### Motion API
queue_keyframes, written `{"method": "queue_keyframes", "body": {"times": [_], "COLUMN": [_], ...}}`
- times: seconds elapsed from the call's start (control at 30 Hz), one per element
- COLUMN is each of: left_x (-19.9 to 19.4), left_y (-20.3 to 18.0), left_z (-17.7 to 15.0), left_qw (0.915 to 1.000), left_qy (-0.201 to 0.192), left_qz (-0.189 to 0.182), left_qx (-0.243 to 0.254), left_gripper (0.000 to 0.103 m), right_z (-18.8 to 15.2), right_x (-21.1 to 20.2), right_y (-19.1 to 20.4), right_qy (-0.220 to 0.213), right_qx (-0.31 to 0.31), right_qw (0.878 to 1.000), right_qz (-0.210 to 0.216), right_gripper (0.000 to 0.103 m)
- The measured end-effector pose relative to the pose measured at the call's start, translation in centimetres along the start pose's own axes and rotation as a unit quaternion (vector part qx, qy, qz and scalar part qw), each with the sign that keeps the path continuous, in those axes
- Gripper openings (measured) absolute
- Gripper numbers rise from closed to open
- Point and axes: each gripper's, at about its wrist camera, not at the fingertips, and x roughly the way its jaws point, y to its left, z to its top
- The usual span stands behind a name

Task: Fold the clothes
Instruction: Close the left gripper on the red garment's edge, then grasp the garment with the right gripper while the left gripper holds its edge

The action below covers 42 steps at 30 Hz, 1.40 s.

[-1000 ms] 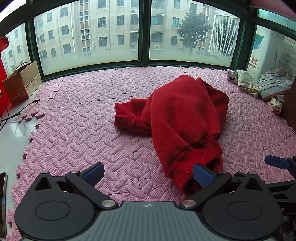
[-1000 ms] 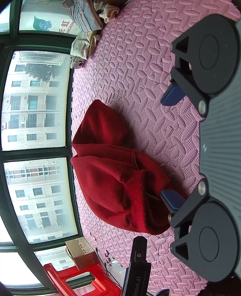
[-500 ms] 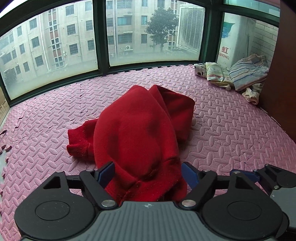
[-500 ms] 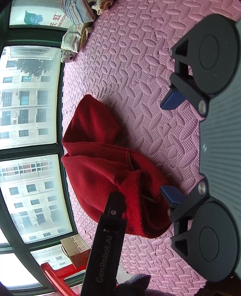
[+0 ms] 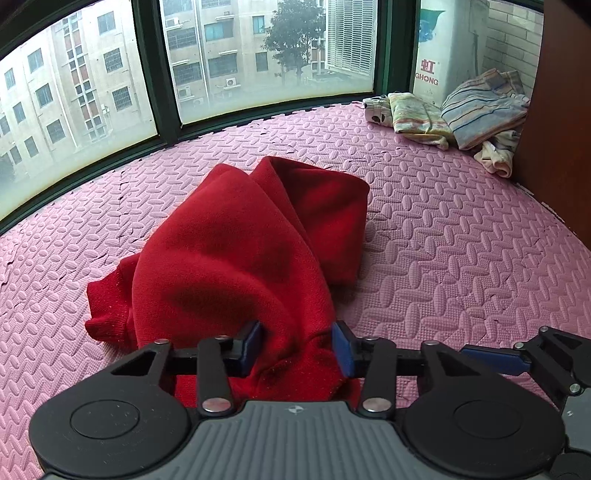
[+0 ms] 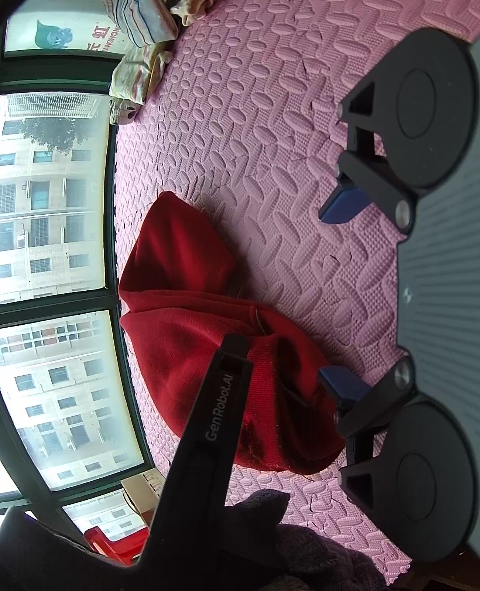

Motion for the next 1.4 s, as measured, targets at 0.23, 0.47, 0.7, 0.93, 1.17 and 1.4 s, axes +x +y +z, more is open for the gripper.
{"method": "queue_keyframes", "body": {"times": [0.23, 0.47, 0.7, 0.93, 1.17, 1.4], "left_x": [-1.6, -3.9, -4.8, -4.1, -0.7, -0.3], "left_y": [2.5, 5.3, 6.0, 2.4, -0.4, 2.7], "left_z": [0.1, -0.3, -0.1, 0.9, 1.3, 0.7], "left_qw": [0.9988, 0.9943, 0.9937, 0.9959, 0.9992, 0.9981], "left_qy": [-0.022, -0.053, -0.051, -0.045, -0.014, -0.004], "left_qz": [-0.03, -0.049, -0.052, -0.072, -0.032, -0.05], "left_qx": [-0.033, -0.079, -0.085, -0.03, 0.02, -0.037], "left_gripper": [0.005, 0.004, 0.004, 0.014, 0.047, 0.006], "right_z": [0.4, 1.6, 2.0, 1.8, 1.8, 1.9], "right_x": [0.2, 1.1, 2.6, 3.1, 3.0, 3.0], "right_y": [0.2, 1.2, 2.2, 1.9, 1.7, 1.2], "right_qy": [0.003, 0.007, 0.018, 0.026, 0.028, 0.03], "right_qx": [-0.008, -0.021, -0.017, -0.004, 0.003, 0.017], "right_qw": [1.0, 0.999, 0.998, 0.996, 0.995, 0.994], "right_qz": [0.011, 0.04, 0.064, 0.082, 0.093, 0.106], "right_gripper": [0.079, 0.066, 0.058, 0.052, 0.048, 0.044]}}
